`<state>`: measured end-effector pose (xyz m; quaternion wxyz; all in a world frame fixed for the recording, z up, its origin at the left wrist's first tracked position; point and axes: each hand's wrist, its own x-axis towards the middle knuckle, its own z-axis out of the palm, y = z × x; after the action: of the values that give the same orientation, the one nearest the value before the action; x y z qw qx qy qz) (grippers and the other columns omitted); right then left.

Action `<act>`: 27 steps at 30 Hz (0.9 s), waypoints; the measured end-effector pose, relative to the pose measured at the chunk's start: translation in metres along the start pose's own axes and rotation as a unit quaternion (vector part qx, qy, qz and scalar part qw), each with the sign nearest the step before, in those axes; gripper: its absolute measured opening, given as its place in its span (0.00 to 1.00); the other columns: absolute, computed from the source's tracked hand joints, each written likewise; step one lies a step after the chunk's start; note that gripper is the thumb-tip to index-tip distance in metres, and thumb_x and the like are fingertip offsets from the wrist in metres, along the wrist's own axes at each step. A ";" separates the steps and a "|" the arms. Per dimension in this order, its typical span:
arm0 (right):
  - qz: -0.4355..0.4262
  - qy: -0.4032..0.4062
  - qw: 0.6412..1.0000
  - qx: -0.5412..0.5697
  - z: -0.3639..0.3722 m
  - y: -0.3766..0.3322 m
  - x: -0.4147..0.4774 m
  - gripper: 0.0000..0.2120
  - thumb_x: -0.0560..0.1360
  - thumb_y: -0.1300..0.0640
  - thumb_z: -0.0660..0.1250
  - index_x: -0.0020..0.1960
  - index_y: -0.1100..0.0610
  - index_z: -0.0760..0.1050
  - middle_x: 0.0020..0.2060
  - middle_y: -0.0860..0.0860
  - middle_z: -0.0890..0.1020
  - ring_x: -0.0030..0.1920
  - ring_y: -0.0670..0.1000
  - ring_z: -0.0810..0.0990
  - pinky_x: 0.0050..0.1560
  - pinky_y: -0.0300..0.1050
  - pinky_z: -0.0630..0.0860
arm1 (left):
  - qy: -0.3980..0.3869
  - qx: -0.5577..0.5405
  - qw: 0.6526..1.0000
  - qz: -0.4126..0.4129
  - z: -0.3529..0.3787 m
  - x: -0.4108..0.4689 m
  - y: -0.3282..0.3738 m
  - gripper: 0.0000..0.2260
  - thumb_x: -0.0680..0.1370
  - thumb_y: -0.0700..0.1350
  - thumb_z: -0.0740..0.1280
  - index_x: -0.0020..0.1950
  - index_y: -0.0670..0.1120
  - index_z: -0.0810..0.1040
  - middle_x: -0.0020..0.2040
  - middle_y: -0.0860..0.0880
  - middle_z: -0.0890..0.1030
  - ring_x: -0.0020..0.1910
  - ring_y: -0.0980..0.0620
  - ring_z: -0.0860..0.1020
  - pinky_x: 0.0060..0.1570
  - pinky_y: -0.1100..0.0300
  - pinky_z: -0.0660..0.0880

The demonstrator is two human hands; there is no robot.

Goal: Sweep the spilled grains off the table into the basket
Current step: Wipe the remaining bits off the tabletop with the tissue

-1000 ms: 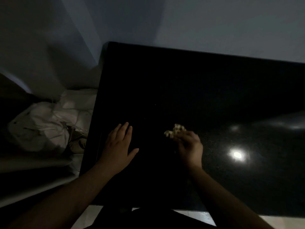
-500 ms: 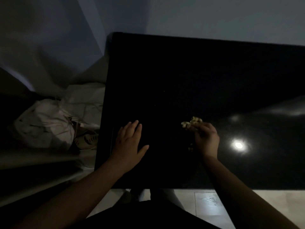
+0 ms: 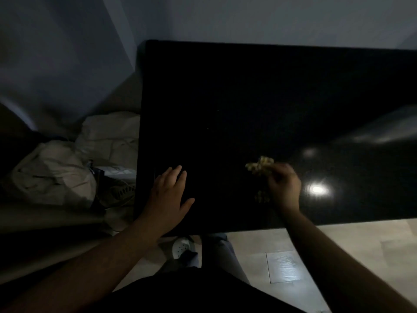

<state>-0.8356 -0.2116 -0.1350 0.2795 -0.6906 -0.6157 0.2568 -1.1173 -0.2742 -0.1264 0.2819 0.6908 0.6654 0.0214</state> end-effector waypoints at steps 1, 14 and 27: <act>0.028 0.002 1.000 0.007 0.002 -0.002 0.010 0.07 0.74 0.65 0.69 0.51 0.60 0.82 0.49 0.54 0.81 0.49 0.54 0.80 0.48 0.44 0.75 | 0.000 0.002 1.000 -0.001 0.001 -0.002 -0.001 0.32 0.79 0.57 0.60 0.78 0.46 0.51 0.78 0.49 0.48 0.77 0.48 0.44 0.75 0.51 0.49; -0.015 -0.030 0.999 -0.019 0.033 0.008 -0.105 0.08 0.70 0.66 0.73 0.48 0.57 0.84 0.46 0.51 0.80 0.46 0.50 0.78 0.45 0.41 0.75 | 0.010 -0.015 1.000 0.026 0.014 -0.036 -0.028 0.36 0.74 0.62 0.52 0.76 0.43 0.57 0.78 0.45 0.53 0.76 0.44 0.49 0.74 0.45 0.52; 0.010 -0.101 0.995 0.002 0.010 -0.052 -0.082 0.05 0.74 0.62 0.71 0.49 0.55 0.82 0.45 0.47 0.78 0.43 0.44 0.78 0.42 0.35 0.76 | 0.034 -0.036 0.999 0.020 0.002 -0.031 -0.026 0.32 0.76 0.61 0.55 0.74 0.41 0.64 0.76 0.43 0.58 0.75 0.41 0.55 0.70 0.40 0.59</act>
<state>-0.8880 -0.2883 -0.1044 0.2146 -0.6668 -0.6330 0.3296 -1.1438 -0.3055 -0.1283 0.2833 0.6925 0.6592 0.0747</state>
